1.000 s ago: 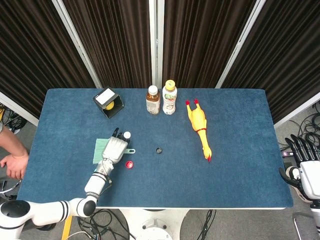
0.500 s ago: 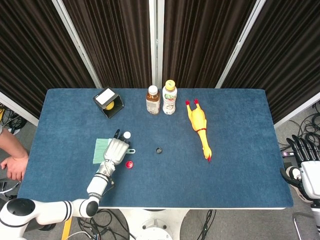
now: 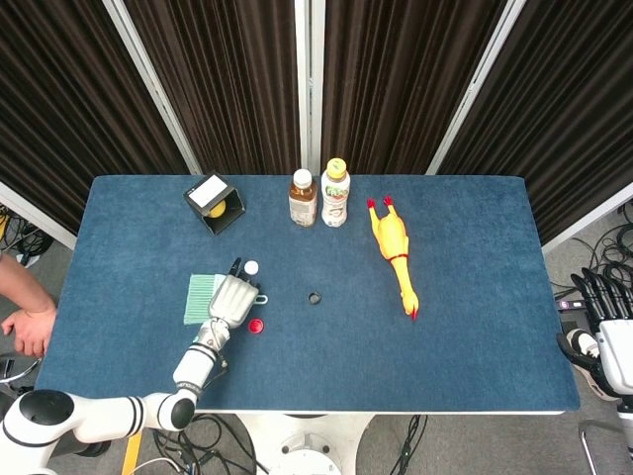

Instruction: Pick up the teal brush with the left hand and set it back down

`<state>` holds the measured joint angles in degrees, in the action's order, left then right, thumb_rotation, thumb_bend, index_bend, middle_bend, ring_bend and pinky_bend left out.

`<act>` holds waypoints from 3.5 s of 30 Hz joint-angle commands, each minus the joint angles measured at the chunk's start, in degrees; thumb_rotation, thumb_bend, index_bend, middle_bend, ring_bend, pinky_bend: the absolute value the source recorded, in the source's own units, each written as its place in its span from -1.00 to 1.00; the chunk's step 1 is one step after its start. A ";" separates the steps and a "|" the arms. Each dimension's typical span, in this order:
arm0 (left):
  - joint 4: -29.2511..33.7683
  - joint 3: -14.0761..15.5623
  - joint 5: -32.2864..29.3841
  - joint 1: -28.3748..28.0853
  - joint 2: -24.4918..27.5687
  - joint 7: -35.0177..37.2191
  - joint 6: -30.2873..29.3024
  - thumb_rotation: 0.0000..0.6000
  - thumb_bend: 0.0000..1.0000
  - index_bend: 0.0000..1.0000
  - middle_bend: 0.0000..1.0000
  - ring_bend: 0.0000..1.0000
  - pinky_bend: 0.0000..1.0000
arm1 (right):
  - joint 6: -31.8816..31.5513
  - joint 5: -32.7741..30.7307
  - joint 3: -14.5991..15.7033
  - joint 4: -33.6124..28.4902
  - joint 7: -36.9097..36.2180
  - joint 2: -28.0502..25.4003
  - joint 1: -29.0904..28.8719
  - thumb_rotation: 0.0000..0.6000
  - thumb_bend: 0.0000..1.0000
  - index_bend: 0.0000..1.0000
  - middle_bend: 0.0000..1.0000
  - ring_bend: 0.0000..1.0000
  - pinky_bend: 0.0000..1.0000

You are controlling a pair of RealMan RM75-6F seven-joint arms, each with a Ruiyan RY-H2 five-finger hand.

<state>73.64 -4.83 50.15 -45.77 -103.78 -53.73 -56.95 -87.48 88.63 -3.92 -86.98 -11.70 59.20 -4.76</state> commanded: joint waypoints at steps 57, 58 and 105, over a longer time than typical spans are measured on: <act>-51.18 7.02 46.22 -14.52 -10.22 113.56 1.00 1.00 -0.11 0.04 0.15 -0.23 -0.32 | -1.76 0.68 0.17 -10.44 8.98 -4.94 1.89 1.00 -0.57 -1.00 -0.92 -1.00 -1.00; -50.78 7.22 46.56 -15.00 -10.47 114.25 0.34 1.00 -0.11 0.04 0.15 -0.23 -0.32 | -1.66 0.60 0.15 -10.42 8.97 -4.94 1.86 1.00 -0.57 -1.00 -0.92 -1.00 -1.00; 9.19 -0.09 19.67 10.22 2.84 49.85 -16.79 1.00 -0.10 0.02 0.13 -0.23 -0.42 | 3.00 2.45 -0.59 -5.25 4.24 -2.67 -3.05 1.00 -0.57 -1.00 -0.92 -1.00 -1.00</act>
<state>82.92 -4.35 70.49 -36.31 -98.93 -2.55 -72.98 -84.48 91.09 -4.52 -92.23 -7.47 56.55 -7.82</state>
